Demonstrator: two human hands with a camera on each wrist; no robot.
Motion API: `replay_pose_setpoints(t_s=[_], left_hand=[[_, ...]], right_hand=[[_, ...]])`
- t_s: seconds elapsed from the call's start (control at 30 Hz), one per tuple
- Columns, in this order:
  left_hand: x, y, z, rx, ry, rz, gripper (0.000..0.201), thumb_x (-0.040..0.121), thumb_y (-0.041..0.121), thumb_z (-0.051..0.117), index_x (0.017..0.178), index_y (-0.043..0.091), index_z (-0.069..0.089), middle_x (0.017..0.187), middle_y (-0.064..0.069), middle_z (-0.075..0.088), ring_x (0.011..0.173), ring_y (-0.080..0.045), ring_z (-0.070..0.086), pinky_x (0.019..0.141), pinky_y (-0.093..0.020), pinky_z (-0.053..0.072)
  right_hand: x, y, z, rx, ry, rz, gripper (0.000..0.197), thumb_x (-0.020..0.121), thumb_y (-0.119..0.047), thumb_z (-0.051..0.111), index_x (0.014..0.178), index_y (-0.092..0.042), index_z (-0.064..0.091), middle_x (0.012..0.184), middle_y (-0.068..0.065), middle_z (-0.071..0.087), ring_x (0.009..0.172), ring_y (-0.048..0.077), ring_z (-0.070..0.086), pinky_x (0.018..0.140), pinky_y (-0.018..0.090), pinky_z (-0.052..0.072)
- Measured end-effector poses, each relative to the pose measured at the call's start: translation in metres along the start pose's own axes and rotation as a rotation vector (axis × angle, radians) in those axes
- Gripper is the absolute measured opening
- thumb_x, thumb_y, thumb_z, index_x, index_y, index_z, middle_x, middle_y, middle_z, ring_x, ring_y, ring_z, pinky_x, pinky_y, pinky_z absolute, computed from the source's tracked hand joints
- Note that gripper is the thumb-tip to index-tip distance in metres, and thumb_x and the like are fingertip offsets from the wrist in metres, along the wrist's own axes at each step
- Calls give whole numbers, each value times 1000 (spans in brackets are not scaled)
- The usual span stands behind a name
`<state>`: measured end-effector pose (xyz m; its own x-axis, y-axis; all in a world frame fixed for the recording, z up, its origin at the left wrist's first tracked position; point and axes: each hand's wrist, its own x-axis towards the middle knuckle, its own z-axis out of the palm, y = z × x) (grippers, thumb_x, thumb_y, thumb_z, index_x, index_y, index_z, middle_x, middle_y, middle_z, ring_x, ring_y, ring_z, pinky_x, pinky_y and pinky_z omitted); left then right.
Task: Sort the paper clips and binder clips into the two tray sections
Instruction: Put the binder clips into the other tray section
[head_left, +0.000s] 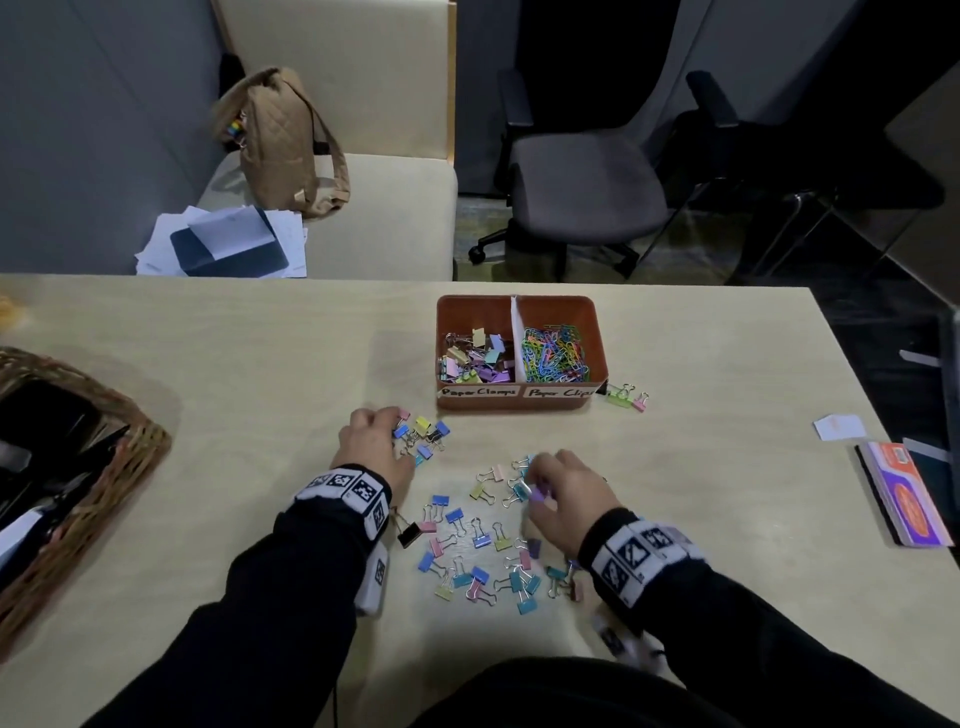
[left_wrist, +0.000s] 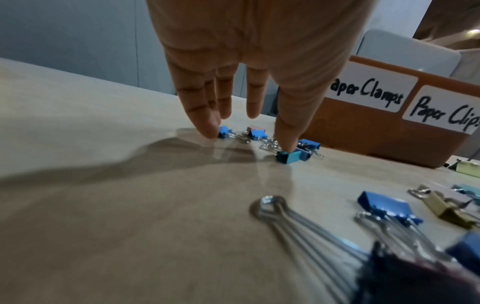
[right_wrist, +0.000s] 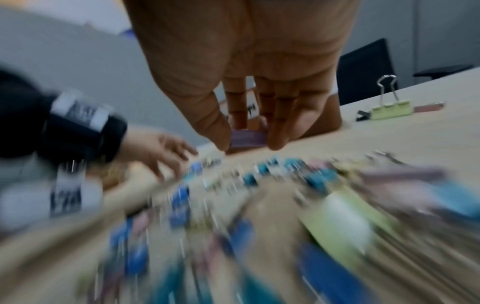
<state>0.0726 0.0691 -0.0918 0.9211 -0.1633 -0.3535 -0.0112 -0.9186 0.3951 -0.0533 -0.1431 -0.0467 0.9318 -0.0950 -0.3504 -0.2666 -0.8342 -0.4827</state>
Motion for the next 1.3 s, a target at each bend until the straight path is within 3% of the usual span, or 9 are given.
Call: replay_pose_setpoints(t_s=[0.13, 0.37, 0.6, 0.77, 0.87, 0.97, 1.03, 1.13, 1.3], left_hand=[[6, 2, 5, -10, -28, -27, 72, 74, 37, 76, 137, 29, 41, 130, -8, 40, 120, -27, 44, 95, -36, 45], [11, 1, 3, -47, -64, -16, 76, 81, 44, 69, 145, 29, 32, 135, -6, 35, 118, -27, 51, 99, -35, 46], [6, 4, 7, -65, -152, 20, 58, 75, 29, 78, 127, 23, 52, 119, -3, 40, 103, -22, 56, 97, -28, 45], [-11, 7, 21, -42, -132, 100, 37, 86, 12, 59, 123, 16, 56, 108, -8, 47, 99, -29, 58, 89, -31, 45], [-16, 5, 26, -25, -130, 115, 35, 88, 13, 56, 123, 14, 57, 107, -12, 50, 98, -32, 58, 85, -33, 45], [-17, 2, 24, -10, -140, 107, 23, 88, 14, 56, 111, 15, 61, 103, -13, 51, 95, -34, 57, 82, -33, 45], [-19, -1, 23, -18, -143, 93, 20, 87, 16, 58, 106, 15, 61, 99, -10, 48, 92, -33, 56, 80, -32, 45], [-20, -5, 25, -48, -126, 86, 16, 86, 16, 61, 102, 16, 63, 99, -7, 43, 88, -29, 56, 78, -28, 46], [-22, -1, 23, -31, -150, 86, 13, 85, 17, 61, 99, 15, 60, 97, -5, 43, 85, -27, 56, 74, -26, 43]], right_hand=[[37, -35, -34, 394, 121, 40, 17, 85, -7, 64, 87, -21, 55, 89, -5, 56, 74, 7, 55, 58, 7, 40], [76, -66, -62, 367, 347, -5, 31, 87, -22, 67, 116, -22, 55, 111, -7, 48, 78, 4, 59, 74, 20, 50], [61, -55, -14, 124, 36, -75, 8, 90, -15, 61, 94, -22, 62, 92, -7, 62, 83, 11, 59, 80, 26, 53], [84, -54, 31, -209, -247, -263, 81, 76, 0, 70, 142, -28, 34, 152, 1, 28, 129, 26, 41, 104, 38, 43], [98, -57, 39, -389, -347, -252, 102, 72, -1, 73, 149, -32, 13, 159, 0, 4, 135, 33, 27, 104, 46, 42], [103, -51, 42, -445, -360, -268, 94, 66, -2, 75, 144, -21, 26, 146, 10, 27, 126, 36, 32, 98, 44, 45], [101, -43, 46, -387, -275, -285, 66, 70, -1, 69, 128, -17, 42, 126, 10, 42, 115, 33, 40, 88, 41, 48], [96, -31, 51, -333, -171, -301, 39, 80, -3, 63, 114, -16, 51, 110, 8, 48, 105, 30, 47, 79, 36, 47], [90, -23, 52, -335, -145, -301, 34, 84, -5, 62, 115, -11, 50, 107, 12, 49, 101, 30, 50, 78, 36, 46]])
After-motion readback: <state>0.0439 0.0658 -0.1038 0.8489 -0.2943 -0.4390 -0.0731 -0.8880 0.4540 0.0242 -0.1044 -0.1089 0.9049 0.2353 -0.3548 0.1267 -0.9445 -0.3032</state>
